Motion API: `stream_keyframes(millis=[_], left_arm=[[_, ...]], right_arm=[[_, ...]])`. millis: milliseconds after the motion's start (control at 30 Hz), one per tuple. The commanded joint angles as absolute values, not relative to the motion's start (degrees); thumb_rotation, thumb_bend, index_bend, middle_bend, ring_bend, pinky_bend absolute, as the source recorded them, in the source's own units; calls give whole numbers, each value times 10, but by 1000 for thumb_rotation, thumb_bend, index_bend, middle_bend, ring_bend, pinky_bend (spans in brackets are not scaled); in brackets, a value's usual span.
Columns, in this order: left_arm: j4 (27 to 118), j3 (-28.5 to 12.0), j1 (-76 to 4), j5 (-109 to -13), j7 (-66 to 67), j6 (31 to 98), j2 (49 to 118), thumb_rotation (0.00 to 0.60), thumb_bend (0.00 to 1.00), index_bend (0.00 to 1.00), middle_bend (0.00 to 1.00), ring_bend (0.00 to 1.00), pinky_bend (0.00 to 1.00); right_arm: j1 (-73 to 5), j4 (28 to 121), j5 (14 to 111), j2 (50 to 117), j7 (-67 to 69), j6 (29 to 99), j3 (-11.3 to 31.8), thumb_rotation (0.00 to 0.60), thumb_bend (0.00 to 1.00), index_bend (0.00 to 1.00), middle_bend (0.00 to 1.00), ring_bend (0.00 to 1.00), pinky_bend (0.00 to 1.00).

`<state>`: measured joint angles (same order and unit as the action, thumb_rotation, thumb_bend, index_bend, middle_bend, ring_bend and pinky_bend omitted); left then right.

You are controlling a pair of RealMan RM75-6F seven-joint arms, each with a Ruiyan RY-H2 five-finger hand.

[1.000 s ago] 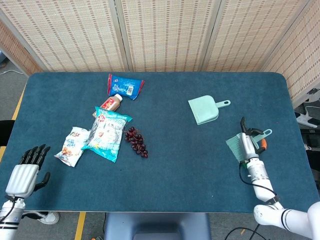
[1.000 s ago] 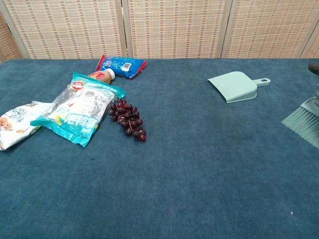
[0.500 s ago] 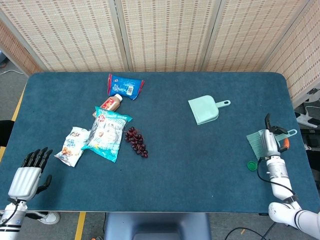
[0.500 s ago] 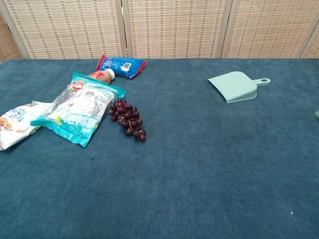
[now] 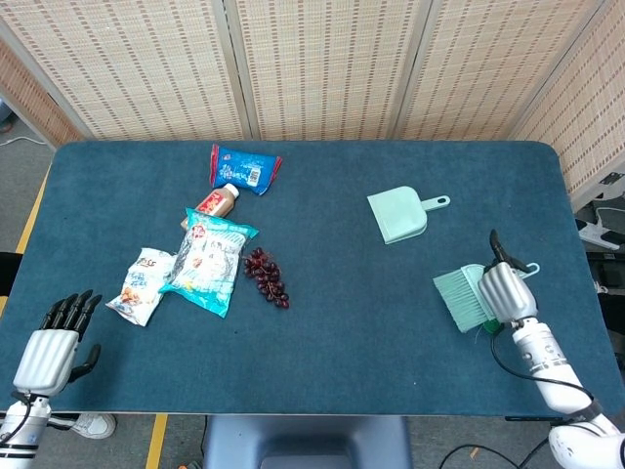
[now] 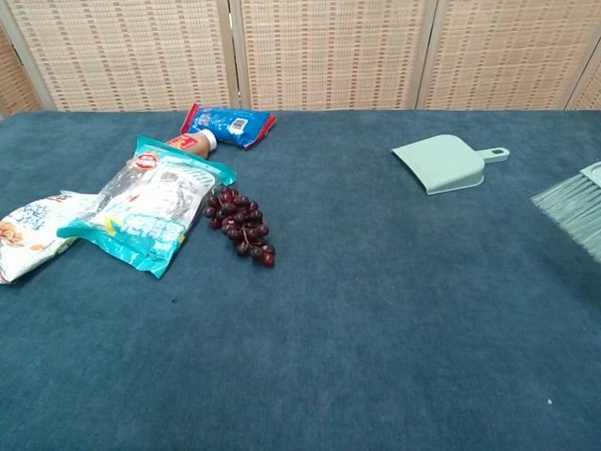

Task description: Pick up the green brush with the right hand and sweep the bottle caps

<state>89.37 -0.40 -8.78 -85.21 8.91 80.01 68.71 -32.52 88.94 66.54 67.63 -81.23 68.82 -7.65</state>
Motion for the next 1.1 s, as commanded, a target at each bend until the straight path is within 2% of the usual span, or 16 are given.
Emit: stream_keyframes(millis=[33, 267, 500, 1100], left_arm=[[896, -4, -88, -852, 90, 800, 685, 600, 426, 0, 0, 0, 105], [893, -3, -90, -851, 91, 794, 687, 600, 427, 0, 0, 0, 105], [892, -2, -91, -851, 95, 791, 689, 600, 427, 0, 0, 0, 106], [894, -3, -93, -848, 106, 785, 694, 600, 426, 0, 0, 0, 107]], right_arm=[[-320, 891, 684, 673, -842, 680, -99, 600, 671, 931, 878, 565, 0], [-308, 821, 719, 700, -860, 666, -123, 600, 671, 931, 878, 565, 0], [-296, 743, 745, 734, -867, 660, -126, 600, 671, 931, 878, 565, 0], [-272, 598, 729, 796, -927, 659, -84, 600, 671, 931, 878, 565, 0]])
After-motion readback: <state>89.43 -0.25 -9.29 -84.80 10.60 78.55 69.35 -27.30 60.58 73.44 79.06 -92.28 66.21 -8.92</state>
